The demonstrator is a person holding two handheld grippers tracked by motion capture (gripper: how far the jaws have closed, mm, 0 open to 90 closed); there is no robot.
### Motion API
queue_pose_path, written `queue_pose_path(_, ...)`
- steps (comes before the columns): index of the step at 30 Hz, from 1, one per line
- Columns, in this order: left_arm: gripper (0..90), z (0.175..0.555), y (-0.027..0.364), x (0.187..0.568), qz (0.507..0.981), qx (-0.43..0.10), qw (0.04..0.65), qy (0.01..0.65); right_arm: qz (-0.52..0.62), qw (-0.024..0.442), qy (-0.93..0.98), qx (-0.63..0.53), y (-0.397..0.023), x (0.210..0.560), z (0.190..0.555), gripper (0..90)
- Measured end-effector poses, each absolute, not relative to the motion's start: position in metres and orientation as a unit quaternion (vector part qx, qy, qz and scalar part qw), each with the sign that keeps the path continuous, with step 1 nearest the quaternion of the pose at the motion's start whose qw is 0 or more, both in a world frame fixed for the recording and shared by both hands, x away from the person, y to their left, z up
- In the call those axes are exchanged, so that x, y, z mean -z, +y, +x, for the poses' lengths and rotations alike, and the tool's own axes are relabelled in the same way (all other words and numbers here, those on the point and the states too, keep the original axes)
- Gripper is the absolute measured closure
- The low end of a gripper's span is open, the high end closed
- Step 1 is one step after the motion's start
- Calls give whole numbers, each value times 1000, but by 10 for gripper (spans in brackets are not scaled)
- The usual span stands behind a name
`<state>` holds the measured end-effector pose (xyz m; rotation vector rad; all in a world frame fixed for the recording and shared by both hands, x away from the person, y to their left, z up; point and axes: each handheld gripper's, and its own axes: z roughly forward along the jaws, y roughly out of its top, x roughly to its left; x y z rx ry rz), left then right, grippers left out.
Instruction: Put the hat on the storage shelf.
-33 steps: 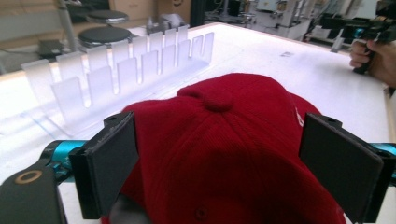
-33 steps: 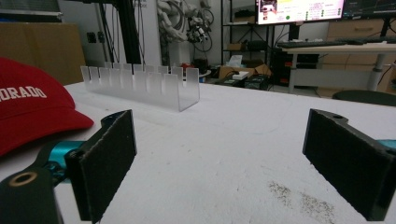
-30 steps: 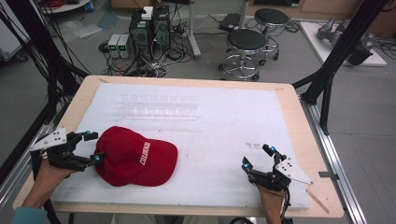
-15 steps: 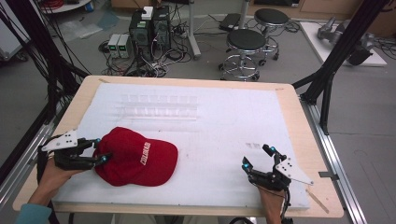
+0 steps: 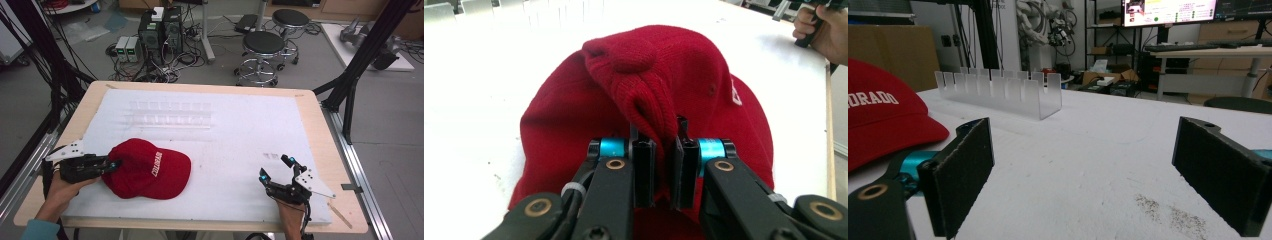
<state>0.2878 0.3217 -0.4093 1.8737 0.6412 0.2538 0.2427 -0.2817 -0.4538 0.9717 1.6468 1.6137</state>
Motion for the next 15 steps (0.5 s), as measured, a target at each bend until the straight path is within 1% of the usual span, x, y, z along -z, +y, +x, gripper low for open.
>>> queue_pose_path(5, 824, 286, 317, 399, 790, -113, 544, 261, 368, 317, 625, -611, -281, 454, 243, 87)
queue_pose_path(9, 825, 287, 303, 378, 794, -122, 544, 245, 369, 317, 628, -607, -280, 454, 243, 87)
queue_pose_path(15, 825, 288, 289, 362, 790, -129, 551, 234, 364, 321, 636, -600, -278, 453, 243, 87)
